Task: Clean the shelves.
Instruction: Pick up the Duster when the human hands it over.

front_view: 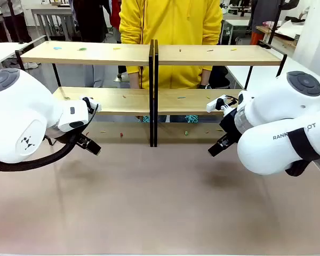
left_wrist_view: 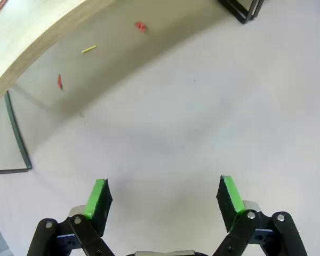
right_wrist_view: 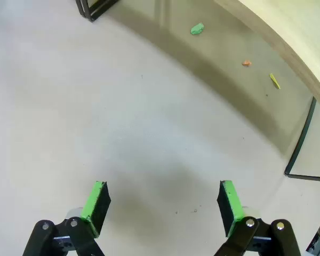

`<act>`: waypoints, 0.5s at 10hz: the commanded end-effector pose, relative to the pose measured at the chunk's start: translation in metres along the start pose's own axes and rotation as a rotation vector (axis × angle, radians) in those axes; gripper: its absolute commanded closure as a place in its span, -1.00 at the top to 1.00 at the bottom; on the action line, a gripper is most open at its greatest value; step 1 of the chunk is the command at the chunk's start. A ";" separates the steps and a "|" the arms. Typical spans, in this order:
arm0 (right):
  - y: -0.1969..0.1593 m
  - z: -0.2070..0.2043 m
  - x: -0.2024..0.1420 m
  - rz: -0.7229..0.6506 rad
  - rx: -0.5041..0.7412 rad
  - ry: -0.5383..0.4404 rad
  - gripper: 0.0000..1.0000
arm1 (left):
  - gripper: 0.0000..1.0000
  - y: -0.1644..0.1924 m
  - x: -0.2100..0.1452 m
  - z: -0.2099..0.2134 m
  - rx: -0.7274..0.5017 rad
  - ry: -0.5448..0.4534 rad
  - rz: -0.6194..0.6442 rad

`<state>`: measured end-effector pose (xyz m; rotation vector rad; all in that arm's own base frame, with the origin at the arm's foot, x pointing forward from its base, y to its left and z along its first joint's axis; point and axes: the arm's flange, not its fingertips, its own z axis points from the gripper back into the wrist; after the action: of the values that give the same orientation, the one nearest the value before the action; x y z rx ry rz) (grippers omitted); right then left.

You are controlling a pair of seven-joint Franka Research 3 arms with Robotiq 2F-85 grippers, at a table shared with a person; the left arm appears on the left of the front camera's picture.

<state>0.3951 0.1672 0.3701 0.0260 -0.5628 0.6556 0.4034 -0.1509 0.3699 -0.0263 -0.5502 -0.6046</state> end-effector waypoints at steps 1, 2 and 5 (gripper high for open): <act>0.000 0.000 0.000 0.000 0.000 -0.001 1.00 | 1.00 0.000 0.000 0.000 0.000 0.000 0.000; 0.000 0.000 0.000 0.000 0.000 -0.001 1.00 | 1.00 0.000 0.000 0.000 0.000 0.000 0.000; 0.000 0.000 0.000 0.000 0.000 -0.001 1.00 | 1.00 0.000 0.000 0.000 0.000 0.000 0.000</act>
<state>0.3951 0.1672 0.3699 0.0255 -0.5623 0.6562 0.4034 -0.1508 0.3700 -0.0262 -0.5502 -0.6044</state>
